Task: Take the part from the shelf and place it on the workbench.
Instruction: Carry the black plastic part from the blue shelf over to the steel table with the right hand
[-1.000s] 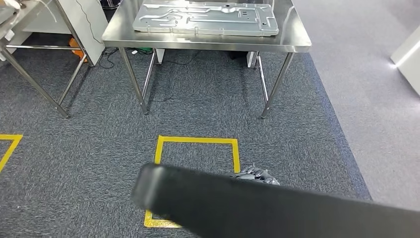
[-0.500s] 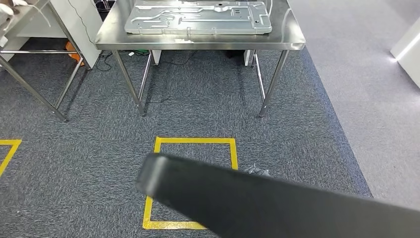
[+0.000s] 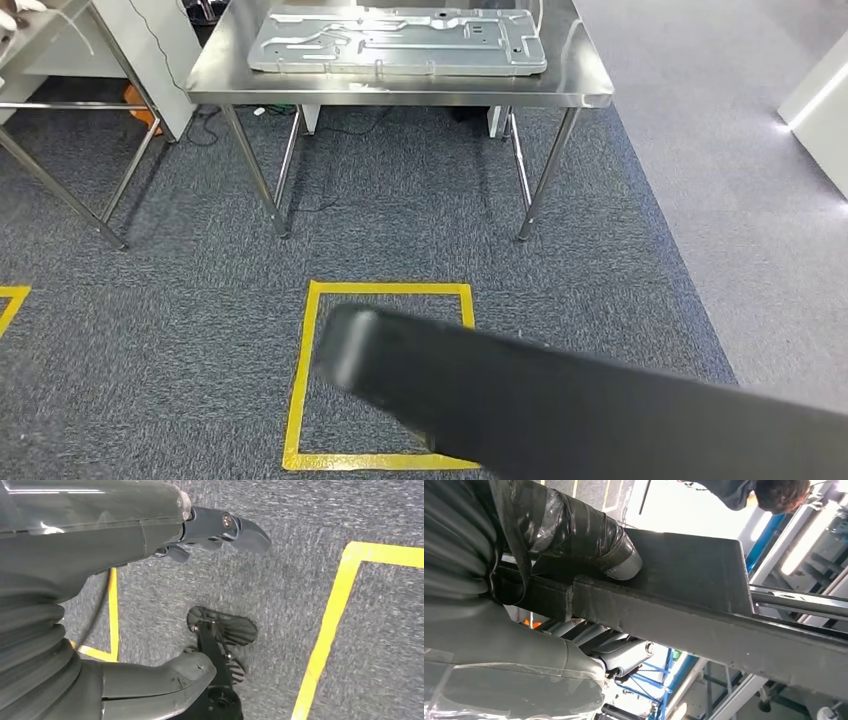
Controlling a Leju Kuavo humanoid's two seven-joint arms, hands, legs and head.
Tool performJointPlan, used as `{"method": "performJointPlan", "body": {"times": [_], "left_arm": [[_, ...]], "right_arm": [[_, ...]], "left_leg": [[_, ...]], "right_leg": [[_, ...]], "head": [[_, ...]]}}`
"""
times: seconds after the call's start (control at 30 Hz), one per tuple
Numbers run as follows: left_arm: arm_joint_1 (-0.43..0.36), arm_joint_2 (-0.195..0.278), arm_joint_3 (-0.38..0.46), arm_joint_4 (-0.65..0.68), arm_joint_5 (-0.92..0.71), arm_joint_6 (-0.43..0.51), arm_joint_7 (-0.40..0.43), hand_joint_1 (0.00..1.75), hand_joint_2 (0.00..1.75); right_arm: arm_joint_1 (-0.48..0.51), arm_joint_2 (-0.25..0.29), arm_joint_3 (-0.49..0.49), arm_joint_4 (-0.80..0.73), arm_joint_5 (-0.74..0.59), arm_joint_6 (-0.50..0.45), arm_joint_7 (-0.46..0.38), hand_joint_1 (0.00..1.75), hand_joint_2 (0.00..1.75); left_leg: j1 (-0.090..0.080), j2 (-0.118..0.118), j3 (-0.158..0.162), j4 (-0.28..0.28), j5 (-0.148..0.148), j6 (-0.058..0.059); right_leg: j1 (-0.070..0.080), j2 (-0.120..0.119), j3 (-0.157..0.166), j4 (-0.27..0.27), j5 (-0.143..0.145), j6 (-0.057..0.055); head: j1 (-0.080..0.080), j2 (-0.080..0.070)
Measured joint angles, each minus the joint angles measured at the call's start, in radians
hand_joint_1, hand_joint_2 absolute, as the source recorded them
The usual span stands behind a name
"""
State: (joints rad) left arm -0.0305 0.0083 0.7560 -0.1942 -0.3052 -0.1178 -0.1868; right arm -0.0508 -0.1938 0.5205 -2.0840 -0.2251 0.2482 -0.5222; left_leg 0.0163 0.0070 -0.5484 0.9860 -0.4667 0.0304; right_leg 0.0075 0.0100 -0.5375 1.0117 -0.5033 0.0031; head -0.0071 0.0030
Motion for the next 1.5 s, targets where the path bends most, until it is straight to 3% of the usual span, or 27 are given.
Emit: {"method": "performJointPlan", "body": {"times": [0.07,0.13,0.17,0.2,0.27,0.33,0.4,0.5,0.57,0.63,0.67,0.7,0.73,0.8,0.83,0.87,0.97,1.03,1.13,1.17,1.2,1.23,1.27,1.33,1.37,1.4,1.5], "left_arm": [[-0.001,0.0,0.0,0.0,-0.001,-0.001,-0.003,0.0,1.75],[0.0,0.0,0.001,0.0,-0.002,-0.001,-0.004,0.0,1.75],[0.0,0.0,0.002,0.0,-0.002,-0.001,-0.004,0.0,1.75],[0.0,0.0,0.003,0.0,-0.003,-0.002,-0.005,0.0,1.75],[0.001,-0.001,0.006,0.0,-0.005,-0.003,-0.006,0.0,1.75],[-0.001,-0.001,0.009,0.0,-0.006,-0.004,-0.008,0.0,1.75],[-0.002,-0.001,0.012,0.0,-0.007,-0.006,-0.011,0.0,1.75],[-0.005,-0.001,0.014,0.0,-0.009,-0.008,-0.014,0.0,1.75],[-0.006,0.0,0.015,0.0,-0.009,-0.009,-0.015,0.0,1.75],[-0.003,0.0,0.015,0.0,-0.009,-0.009,-0.015,0.0,1.75],[0.0,0.0,0.015,0.0,-0.009,-0.009,-0.015,0.0,1.75],[0.003,0.0,0.015,0.0,-0.009,-0.009,-0.015,0.0,1.75],[0.005,0.0,0.015,0.0,-0.009,-0.009,-0.015,0.0,1.75],[0.006,0.001,0.015,0.0,-0.009,-0.009,-0.016,0.0,1.75],[0.006,0.001,0.015,0.0,-0.009,-0.009,-0.016,0.0,1.75],[0.005,0.001,0.015,0.0,-0.01,-0.01,-0.017,0.0,1.75],[0.003,0.002,0.016,0.0,-0.011,-0.01,-0.02,0.0,1.75],[0.003,0.002,0.016,0.0,-0.012,-0.011,-0.021,0.0,1.75],[0.004,0.002,0.016,0.0,-0.012,-0.011,-0.022,0.0,1.75],[0.005,0.002,0.016,0.0,-0.012,-0.011,-0.023,0.0,1.75],[0.006,0.002,0.016,0.0,-0.012,-0.011,-0.023,0.0,1.75],[0.006,0.001,0.016,0.0,-0.012,-0.011,-0.023,0.0,1.75],[0.006,0.001,0.016,0.0,-0.013,-0.011,-0.023,0.0,1.75],[0.005,-0.002,0.016,0.001,-0.013,-0.012,-0.023,0.0,1.75],[0.004,-0.004,0.016,0.001,-0.014,-0.012,-0.024,0.0,1.75],[0.003,-0.005,0.017,0.002,-0.015,-0.012,-0.024,0.0,1.75],[0.002,-0.006,0.017,0.001,-0.019,-0.013,-0.024,0.0,1.75]], "right_arm": [[0.003,0.0,-0.002,-0.004,0.0,0.0,-0.002,1.75,1.75],[0.007,0.0,-0.005,-0.005,0.0,0.001,-0.002,1.75,1.75],[0.01,0.0,-0.006,-0.005,0.0,0.001,-0.002,1.75,1.75],[0.012,0.0,-0.007,-0.005,0.001,0.002,-0.002,1.75,1.75],[0.013,0.0,-0.009,-0.005,0.001,0.002,-0.002,1.75,1.75],[0.013,0.0,-0.01,-0.005,0.001,0.003,-0.003,1.75,1.75],[0.013,0.0,-0.011,-0.006,0.002,0.003,-0.003,1.75,1.75],[0.015,0.0,-0.011,-0.011,0.004,0.003,-0.003,1.75,1.75],[0.016,0.0,-0.012,-0.012,0.004,0.004,-0.003,1.75,1.75],[0.016,0.0,-0.012,-0.012,0.004,0.005,-0.002,1.75,1.75],[0.017,0.0,-0.012,-0.012,0.005,0.005,-0.002,1.75,1.75],[0.018,0.0,-0.012,-0.012,0.005,0.005,-0.002,1.75,1.75],[0.018,0.0,-0.012,-0.012,0.005,0.005,-0.002,1.75,1.75],[0.018,0.0,-0.012,-0.012,0.006,0.005,-0.002,1.75,1.75],[0.018,0.0,-0.012,-0.012,0.006,0.004,-0.002,1.75,1.75],[0.017,0.0,-0.012,-0.012,0.007,0.004,-0.002,1.75,1.75],[0.018,0.0,-0.012,-0.013,0.01,0.002,-0.001,1.75,1.75],[0.017,0.0,-0.012,-0.014,0.011,0.001,-0.002,1.75,1.75],[0.019,0.0,-0.013,-0.015,0.011,0.0,-0.002,1.75,1.75],[0.021,0.0,-0.013,-0.015,0.011,0.0,-0.002,1.75,1.75],[0.021,0.0,-0.013,-0.015,0.011,0.0,-0.002,1.75,1.75],[0.022,0.0,-0.014,-0.015,0.011,0.0,-0.002,1.75,1.75],[0.022,0.0,-0.014,-0.015,0.011,0.0,-0.002,1.75,1.75],[0.023,0.0,-0.015,-0.015,0.011,-0.002,-0.001,1.75,1.75],[0.025,0.0,-0.016,-0.015,0.012,-0.004,-0.001,1.75,1.75],[0.026,0.0,-0.016,-0.015,0.013,-0.006,0.0,1.75,1.75],[0.028,0.0,-0.018,-0.015,0.019,-0.013,0.001,1.75,1.75]], "left_leg": [[0.003,0.001,0.004,-0.003,-0.001,0.008],[0.003,0.002,0.006,-0.002,-0.006,0.011],[0.003,0.002,0.009,-0.002,-0.01,0.01],[0.004,0.002,0.015,-0.002,-0.014,0.008],[0.006,0.001,0.032,-0.003,-0.027,0.002],[0.006,0.001,0.047,-0.008,-0.039,-0.009],[0.005,0.002,0.056,-0.017,-0.047,-0.021],[0.005,0.004,0.072,-0.016,-0.06,-0.037],[0.006,0.002,0.028,0.078,-0.096,-0.04],[0.005,0.001,-0.069,0.229,-0.141,-0.04],[0.004,0.001,-0.11,0.278,-0.142,-0.04],[0.004,0.001,-0.132,0.287,-0.12,-0.039],[0.004,0.001,-0.132,0.25,-0.078,-0.037],[0.001,0.0,-0.087,0.104,0.019,-0.026],[-0.002,0.0,-0.065,0.042,0.046,-0.021],[-0.006,0.0,-0.049,0.004,0.054,-0.016],[-0.008,-0.003,-0.026,-0.016,0.037,0.0],[-0.004,-0.005,-0.004,-0.019,0.027,0.012],[-0.003,-0.006,0.017,-0.02,0.005,0.018],[-0.003,-0.006,0.027,-0.02,-0.004,0.018],[-0.003,-0.007,0.039,-0.02,-0.015,0.016],[-0.003,-0.008,0.055,-0.021,-0.026,0.015],[-0.003,-0.009,0.073,-0.023,-0.037,0.012],[-0.002,-0.011,0.105,-0.034,-0.056,0.005],[-0.002,-0.012,0.116,-0.043,-0.064,-0.001],[-0.002,-0.013,0.127,-0.047,-0.067,-0.006],[-0.003,-0.013,0.138,-0.024,-0.059,-0.024]], "right_leg": [[-0.007,-0.002,-0.049,0.101,-0.051,0.012],[-0.014,-0.003,-0.127,0.235,-0.1,0.021],[-0.018,-0.004,-0.153,0.272,-0.101,0.025],[-0.021,-0.005,-0.157,0.264,-0.078,0.027],[-0.023,-0.008,-0.11,0.143,0.01,0.025],[-0.018,-0.012,-0.053,0.02,0.056,0.016],[-0.011,-0.013,-0.034,-0.017,0.047,0.004],[-0.014,-0.007,-0.01,-0.04,0.042,-0.016],[-0.016,-0.007,0.014,-0.052,0.036,-0.028],[-0.012,-0.008,0.034,-0.055,0.022,-0.035],[-0.01,-0.007,0.046,-0.057,0.013,-0.037],[-0.009,-0.006,0.058,-0.059,0.004,-0.038],[-0.008,-0.004,0.073,-0.061,-0.005,-0.037],[-0.008,-0.001,0.104,-0.068,-0.024,-0.032],[-0.007,0.001,0.116,-0.072,-0.034,-0.026],[-0.008,0.003,0.124,-0.077,-0.042,-0.02],[-0.01,0.005,0.14,-0.066,-0.042,0.0],[-0.012,0.001,0.115,0.0,-0.049,0.01],[-0.018,-0.003,-0.023,0.196,-0.121,0.024],[-0.019,-0.004,-0.066,0.239,-0.147,0.027],[-0.02,-0.004,-0.093,0.247,-0.156,0.029],[-0.02,-0.005,-0.103,0.221,-0.143,0.027],[-0.019,-0.005,-0.1,0.167,-0.103,0.022],[-0.011,-0.008,-0.082,0.036,0.026,0.006],[-0.006,-0.008,-0.074,-0.007,0.071,-0.002],[-0.002,-0.008,-0.07,-0.031,0.096,-0.009],[-0.005,-0.002,-0.041,-0.053,0.091,-0.029]], "head": [[0.0,0.0],[0.0,0.0],[0.0,0.0],[0.0,0.0],[0.0,0.0],[0.0,0.0],[0.0,0.0],[0.0,0.0],[-0.001,0.0],[-0.001,0.0],[-0.001,0.0],[-0.001,0.0],[-0.001,0.0],[-0.001,0.0],[-0.001,0.0],[-0.001,0.0],[-0.001,0.0],[-0.001,0.0],[-0.001,0.0],[-0.001,0.0],[-0.001,0.0],[-0.001,0.0],[-0.001,0.0],[-0.001,0.0],[0.0,0.0],[0.0,0.0],[0.0,0.0]]}}
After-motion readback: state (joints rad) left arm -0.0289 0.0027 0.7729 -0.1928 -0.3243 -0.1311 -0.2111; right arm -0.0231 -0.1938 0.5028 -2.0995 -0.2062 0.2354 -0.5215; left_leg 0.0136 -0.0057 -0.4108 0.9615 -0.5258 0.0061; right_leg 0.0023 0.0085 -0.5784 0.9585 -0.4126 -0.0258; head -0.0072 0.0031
